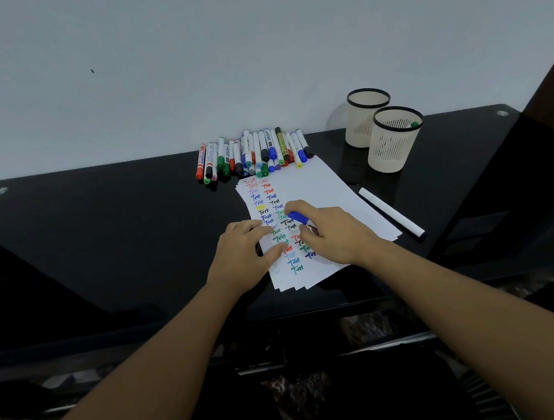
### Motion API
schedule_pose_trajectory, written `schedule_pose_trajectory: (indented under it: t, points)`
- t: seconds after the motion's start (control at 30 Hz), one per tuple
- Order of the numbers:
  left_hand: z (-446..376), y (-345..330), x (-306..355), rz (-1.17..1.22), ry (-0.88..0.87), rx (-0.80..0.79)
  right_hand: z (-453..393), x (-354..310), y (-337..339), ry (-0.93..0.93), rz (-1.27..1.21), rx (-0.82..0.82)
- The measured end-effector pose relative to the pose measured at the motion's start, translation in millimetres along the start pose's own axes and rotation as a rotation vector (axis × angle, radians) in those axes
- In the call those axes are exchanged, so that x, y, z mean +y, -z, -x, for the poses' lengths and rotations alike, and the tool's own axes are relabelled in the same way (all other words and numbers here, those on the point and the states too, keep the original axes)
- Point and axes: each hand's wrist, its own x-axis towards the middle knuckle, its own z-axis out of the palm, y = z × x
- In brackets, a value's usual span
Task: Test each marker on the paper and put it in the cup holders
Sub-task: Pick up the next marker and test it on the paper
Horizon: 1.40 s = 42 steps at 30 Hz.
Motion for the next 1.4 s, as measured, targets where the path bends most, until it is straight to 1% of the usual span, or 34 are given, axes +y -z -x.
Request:
schedule_pose_trajectory:
  t: [0.13, 0.27, 0.33, 0.4, 0.43, 0.57, 0.67, 0.83, 0.93, 1.0, 1.1, 1.23, 1.4]
  points:
    - [0.5, 0.4, 0.7, 0.001, 0.011, 0.001, 3.0, 1.9, -3.2, -0.014, -0.005, 0.008]
    - [-0.3, 1.3, 1.6, -0.022, 0.016, -0.016, 2.6, 1.5, -3.1, -0.024, -0.106, 0.022]
    - [-0.3, 1.9, 2.0, -0.028, 0.018, -0.02, 1.2, 4.2, -3.0, 0.001, -0.095, 0.013]
    - [-0.4, 2.0, 2.1, -0.039, 0.015, -0.027, -0.5, 7.5, -2.7, -0.012, -0.08, 0.016]
    - [-0.3, 2.0, 1.9, -0.043, 0.012, -0.03, -1.3, 8.6, -1.9, -0.043, -0.117, 0.031]
    - [-1.3, 3.2, 2.8, -0.066, 0.009, -0.044, 1.7, 11.4, 5.2, -0.17, -0.406, 0.052]
    - [-6.9, 5.9, 6.6, -0.116, 0.022, -0.072, 3.7, 16.4, 13.0, -0.17, -0.391, 0.066]
    - [-32.4, 9.8, 14.3, -0.22, 0.049, -0.124, 2.2, 24.7, 21.5, -0.178, -0.375, 0.239]
    - [-40.6, 6.0, 10.6, -0.25, 0.046, -0.141, 2.0, 24.1, 35.9, -0.241, -0.443, 0.274]
    - [-40.7, 0.5, 6.1, -0.231, 0.04, -0.126, 0.3, 28.3, 44.6, -0.256, -0.38, 0.34]
    - [-39.1, -4.3, 0.3, -0.174, 0.024, -0.073, -4.7, 38.4, 59.5, -0.209, -0.251, 0.491]
    - [-39.2, -5.8, -2.4, -0.149, 0.023, -0.067, -18.0, 58.7, 91.2, -0.218, -0.202, 0.654]
    - [-38.8, -7.5, -4.1, -0.14, 0.024, -0.052, -38.9, 87.5, 138.1, -0.297, -0.163, 0.765]
